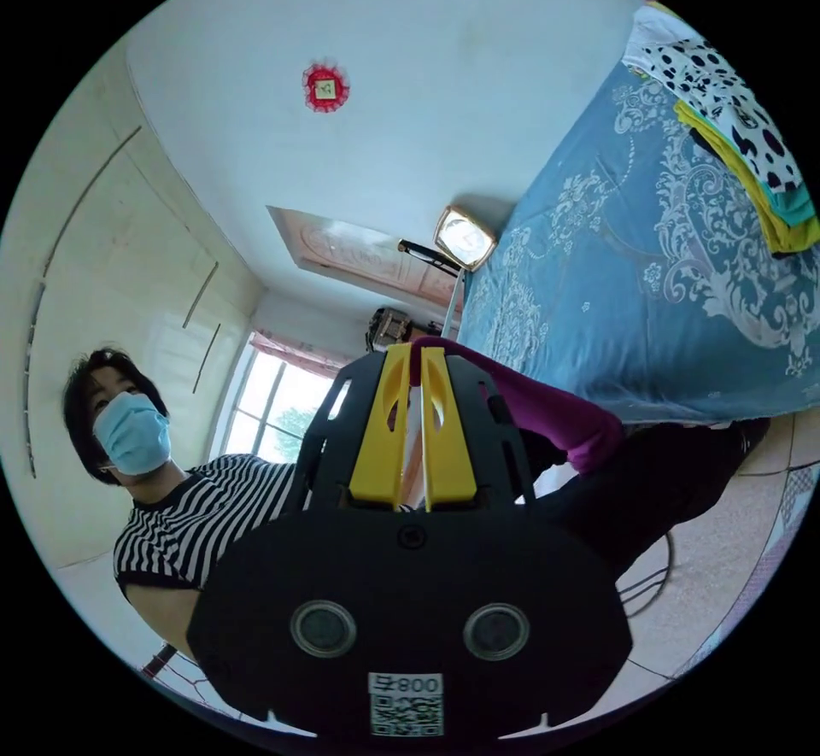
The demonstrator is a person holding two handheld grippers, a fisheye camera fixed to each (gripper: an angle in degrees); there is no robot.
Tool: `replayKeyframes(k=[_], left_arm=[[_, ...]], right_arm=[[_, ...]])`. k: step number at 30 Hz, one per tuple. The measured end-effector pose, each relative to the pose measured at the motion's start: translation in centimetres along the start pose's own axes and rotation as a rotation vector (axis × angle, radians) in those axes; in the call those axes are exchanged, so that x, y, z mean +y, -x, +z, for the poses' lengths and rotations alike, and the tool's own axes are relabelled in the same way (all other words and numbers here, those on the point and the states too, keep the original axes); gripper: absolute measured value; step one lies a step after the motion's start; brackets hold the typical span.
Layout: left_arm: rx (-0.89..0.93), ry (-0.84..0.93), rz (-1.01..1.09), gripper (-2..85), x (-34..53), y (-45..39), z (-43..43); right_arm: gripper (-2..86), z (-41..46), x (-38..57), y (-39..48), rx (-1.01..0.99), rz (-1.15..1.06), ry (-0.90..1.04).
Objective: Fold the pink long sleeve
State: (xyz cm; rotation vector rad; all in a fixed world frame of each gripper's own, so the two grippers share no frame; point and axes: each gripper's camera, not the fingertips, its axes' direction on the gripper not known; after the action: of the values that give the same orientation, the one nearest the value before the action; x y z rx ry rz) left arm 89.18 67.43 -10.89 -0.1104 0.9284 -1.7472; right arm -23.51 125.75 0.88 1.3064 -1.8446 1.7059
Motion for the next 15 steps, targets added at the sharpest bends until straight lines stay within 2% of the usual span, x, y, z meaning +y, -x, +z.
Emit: replayKeyframes(k=[7, 15], left_arm=[[-0.042, 0.036, 0.026, 3.0, -9.4, 8.7, 10.0], [-0.022, 0.019, 0.309, 3.1, -23.9, 12.5, 25.5]], right_arm=[[2.0, -9.0, -11.6, -0.1, 0.106, -0.051, -0.008], [1.9, -22.1, -25.8, 7.2, 0.278, -0.263, -0.118]])
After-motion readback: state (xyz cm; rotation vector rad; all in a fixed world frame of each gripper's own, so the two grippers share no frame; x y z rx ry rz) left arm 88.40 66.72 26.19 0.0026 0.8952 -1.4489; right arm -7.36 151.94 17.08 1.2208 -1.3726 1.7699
